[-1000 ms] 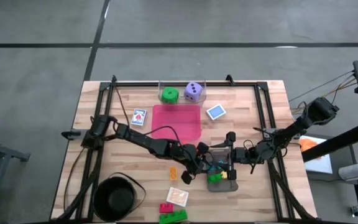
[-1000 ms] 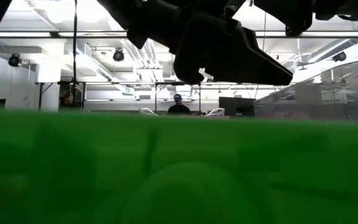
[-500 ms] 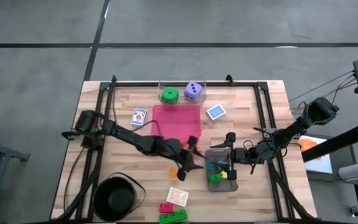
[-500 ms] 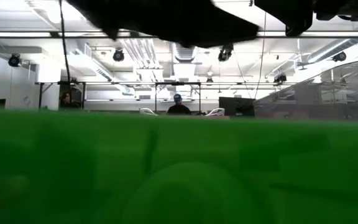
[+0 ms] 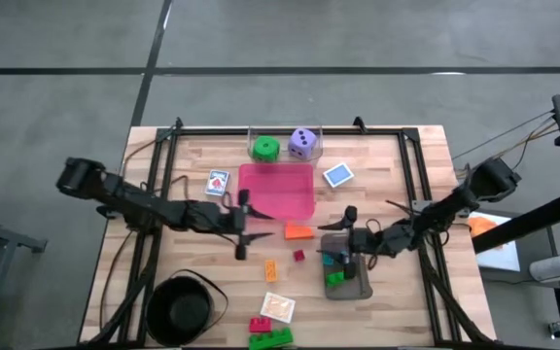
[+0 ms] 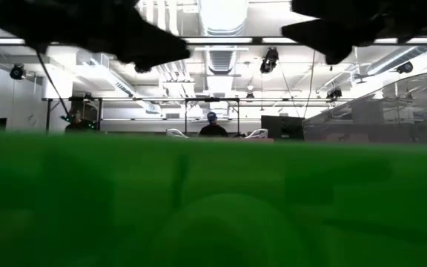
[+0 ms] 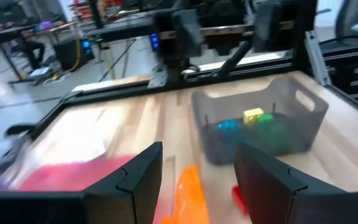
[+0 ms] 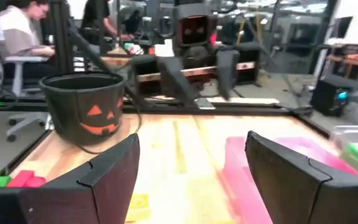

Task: Pick & Place Toys
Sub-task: Put the big orange game piece into the black bin

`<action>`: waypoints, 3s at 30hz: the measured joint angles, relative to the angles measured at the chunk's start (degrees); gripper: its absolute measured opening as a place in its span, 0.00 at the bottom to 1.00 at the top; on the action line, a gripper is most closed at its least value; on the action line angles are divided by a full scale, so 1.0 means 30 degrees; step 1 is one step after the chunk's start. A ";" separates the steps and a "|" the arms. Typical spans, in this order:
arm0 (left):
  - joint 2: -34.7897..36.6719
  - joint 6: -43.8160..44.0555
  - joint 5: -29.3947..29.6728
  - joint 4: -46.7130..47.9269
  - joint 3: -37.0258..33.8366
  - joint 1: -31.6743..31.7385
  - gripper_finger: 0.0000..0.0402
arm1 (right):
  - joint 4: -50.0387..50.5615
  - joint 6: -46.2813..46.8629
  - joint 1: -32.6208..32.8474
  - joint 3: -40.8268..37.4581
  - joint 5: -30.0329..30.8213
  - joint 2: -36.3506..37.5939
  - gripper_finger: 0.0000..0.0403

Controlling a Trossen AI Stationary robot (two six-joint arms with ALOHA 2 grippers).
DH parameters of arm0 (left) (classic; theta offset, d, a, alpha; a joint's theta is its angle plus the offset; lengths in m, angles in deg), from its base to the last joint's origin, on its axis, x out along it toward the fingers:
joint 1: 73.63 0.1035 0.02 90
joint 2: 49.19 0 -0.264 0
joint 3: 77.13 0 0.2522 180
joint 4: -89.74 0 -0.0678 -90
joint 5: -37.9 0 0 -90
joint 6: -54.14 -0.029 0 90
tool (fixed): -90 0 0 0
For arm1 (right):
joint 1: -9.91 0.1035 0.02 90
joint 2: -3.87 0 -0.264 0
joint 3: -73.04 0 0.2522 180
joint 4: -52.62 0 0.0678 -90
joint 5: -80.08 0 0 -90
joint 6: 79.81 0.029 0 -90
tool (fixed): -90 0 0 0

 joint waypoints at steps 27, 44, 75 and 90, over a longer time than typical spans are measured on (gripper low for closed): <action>0.6693 0.0815 0.5200 0.0430 -0.5912 0.0029 0.49 | 2.8458 0.2840 -0.3983 1.5902 -0.6540 -0.6997 0.72; 0.6656 0.0822 0.5188 0.0765 -0.5905 0.0029 0.49 | 3.3172 0.2272 -0.5790 1.9010 -0.7104 -1.0363 0.72; 0.6656 0.0822 0.5139 0.0779 -0.5897 0.0022 0.49 | 3.3318 0.1083 -0.6943 1.8780 -0.8695 -1.1112 0.51; 0.6656 0.0824 0.5193 0.0794 -0.5897 0.0036 0.49 | 3.3390 0.1083 -0.6874 1.8780 -0.8695 -1.0084 0.36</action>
